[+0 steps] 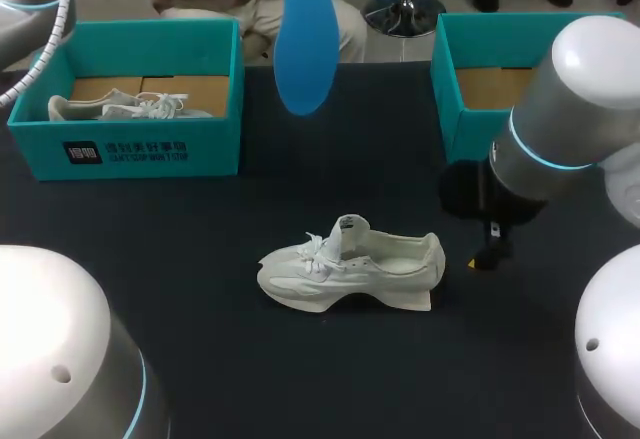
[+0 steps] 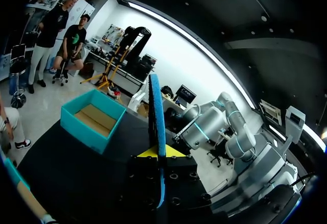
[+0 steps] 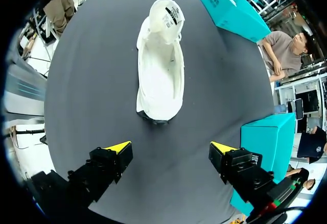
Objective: Take the shoe out of the shoebox, open the shoe tongue, remove and reinsert the insole, then place the shoe into the shoebox
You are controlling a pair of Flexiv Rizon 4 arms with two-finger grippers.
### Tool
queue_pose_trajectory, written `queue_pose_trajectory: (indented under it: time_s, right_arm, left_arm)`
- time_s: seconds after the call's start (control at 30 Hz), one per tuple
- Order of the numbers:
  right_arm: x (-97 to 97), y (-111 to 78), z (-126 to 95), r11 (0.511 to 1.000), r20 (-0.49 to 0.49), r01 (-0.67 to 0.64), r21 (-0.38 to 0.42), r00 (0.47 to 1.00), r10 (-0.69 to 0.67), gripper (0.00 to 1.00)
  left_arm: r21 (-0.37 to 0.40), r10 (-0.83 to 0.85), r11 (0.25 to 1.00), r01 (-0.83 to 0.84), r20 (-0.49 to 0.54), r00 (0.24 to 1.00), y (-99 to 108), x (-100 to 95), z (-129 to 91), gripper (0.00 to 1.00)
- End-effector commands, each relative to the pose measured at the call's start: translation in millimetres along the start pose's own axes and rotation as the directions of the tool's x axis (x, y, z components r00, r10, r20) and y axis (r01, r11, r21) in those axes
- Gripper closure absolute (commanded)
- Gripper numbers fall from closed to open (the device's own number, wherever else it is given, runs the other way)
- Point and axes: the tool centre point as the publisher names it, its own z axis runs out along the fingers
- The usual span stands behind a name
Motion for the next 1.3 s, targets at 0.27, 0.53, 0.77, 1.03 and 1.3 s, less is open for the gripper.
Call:
queue_pose_trajectory:
  time_s: [0.27, 0.53, 0.77, 1.03, 1.3]
  right_arm:
    - [-7.2, 24.7, -14, 0.999, -0.026, -0.049, -0.014, 0.998, 0.049, 0.00]
    - [-13.8, 51.7, -15, 0.999, -0.026, -0.054, -0.005, 0.998, 0.054, 0.00]
    - [-22.0, 66.0, 2, 0.998, -0.017, -0.049, 0.032, 0.999, 0.050, 0.00]
    - [-30.0, 81.0, 26, 0.999, -0.029, -0.042, 0.032, 0.999, 0.043, 0.00]
    - [-32.0, 85.4, 52, 0.999, -0.070, -0.046, 0.016, 0.996, 0.047, 0.00]
  left_arm:
    - [-0.002, 0.000, 1.000, 0.000, -0.002, 1.000, 0, -0.6, 0, 1.00]
    - [-0.002, 0.000, 1.000, 0.000, -0.002, 1.000, 0, -0.6, 0, 1.00]
    - [-0.002, 0.000, 1.000, 0.000, -0.002, 1.000, 0, -0.6, 0, 1.00]
    - [-0.002, 0.000, 1.000, 0.000, -0.002, 1.000, 0, -0.6, 0, 1.00]
    - [-0.002, 0.000, 1.000, 0.000, -0.002, 1.000, 0, -0.6, 0, 1.00]
